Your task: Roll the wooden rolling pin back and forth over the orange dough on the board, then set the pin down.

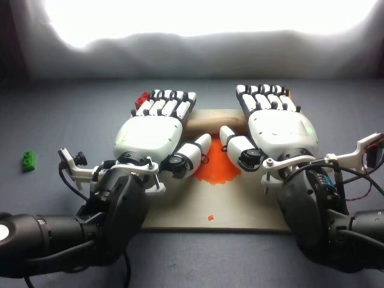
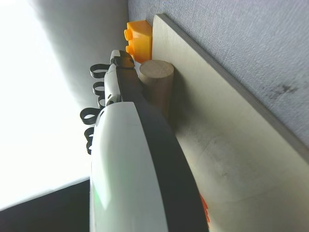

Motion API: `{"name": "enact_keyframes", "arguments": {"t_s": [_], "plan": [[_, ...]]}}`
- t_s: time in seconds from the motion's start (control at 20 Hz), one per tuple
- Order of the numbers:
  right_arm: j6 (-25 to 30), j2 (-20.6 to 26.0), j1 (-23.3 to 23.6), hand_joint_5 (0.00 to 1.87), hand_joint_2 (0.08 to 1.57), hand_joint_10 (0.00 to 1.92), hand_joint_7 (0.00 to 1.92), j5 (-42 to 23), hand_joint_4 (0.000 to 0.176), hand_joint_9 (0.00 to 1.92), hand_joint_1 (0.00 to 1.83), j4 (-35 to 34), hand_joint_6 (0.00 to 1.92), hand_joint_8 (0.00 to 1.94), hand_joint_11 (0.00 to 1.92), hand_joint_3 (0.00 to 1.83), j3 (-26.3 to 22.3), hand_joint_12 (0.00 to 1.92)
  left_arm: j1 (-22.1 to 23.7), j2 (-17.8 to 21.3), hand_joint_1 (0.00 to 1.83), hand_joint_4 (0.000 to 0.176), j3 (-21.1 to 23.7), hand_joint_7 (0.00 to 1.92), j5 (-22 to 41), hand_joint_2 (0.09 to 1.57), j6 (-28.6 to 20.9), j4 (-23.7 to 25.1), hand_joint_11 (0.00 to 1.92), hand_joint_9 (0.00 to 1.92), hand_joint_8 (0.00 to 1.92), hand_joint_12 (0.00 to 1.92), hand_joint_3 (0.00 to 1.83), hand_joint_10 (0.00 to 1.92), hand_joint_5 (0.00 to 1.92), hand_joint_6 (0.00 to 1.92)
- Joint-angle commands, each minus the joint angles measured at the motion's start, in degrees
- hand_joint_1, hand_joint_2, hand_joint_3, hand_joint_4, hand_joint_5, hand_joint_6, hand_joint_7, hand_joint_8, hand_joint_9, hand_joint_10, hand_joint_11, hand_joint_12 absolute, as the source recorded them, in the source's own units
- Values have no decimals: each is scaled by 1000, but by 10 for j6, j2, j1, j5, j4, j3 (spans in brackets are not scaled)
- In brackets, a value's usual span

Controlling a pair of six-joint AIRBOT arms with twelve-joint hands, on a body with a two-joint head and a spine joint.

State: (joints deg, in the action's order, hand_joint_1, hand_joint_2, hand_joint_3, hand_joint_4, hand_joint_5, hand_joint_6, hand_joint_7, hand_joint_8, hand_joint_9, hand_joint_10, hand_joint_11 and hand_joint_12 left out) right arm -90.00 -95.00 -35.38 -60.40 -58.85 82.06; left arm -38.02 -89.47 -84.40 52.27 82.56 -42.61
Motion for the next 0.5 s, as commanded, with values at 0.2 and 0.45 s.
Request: {"name": "enact_keyframes", "arguments": {"t_s": [0.2, 0.45], "plan": [[0, 2, 1, 96, 1564, 14, 93, -51, 0, 35, 0, 36, 21, 19, 0, 3, 1, 0, -2, 7, 0, 0, 3, 61, 48, 1494, -4, 22, 0, 10, 14, 0, 1, 4, 55, 16], [-3, 2, -2, 254, 1571, 26, 263, -51, 0, 151, 0, 36, 38, 19, 41, 6, 0, 28, -2, 7, 0, 0, 6, 201, 48, 1499, -4, 22, 25, 127, 7, 24, 1, 14, 163, 13]]}}
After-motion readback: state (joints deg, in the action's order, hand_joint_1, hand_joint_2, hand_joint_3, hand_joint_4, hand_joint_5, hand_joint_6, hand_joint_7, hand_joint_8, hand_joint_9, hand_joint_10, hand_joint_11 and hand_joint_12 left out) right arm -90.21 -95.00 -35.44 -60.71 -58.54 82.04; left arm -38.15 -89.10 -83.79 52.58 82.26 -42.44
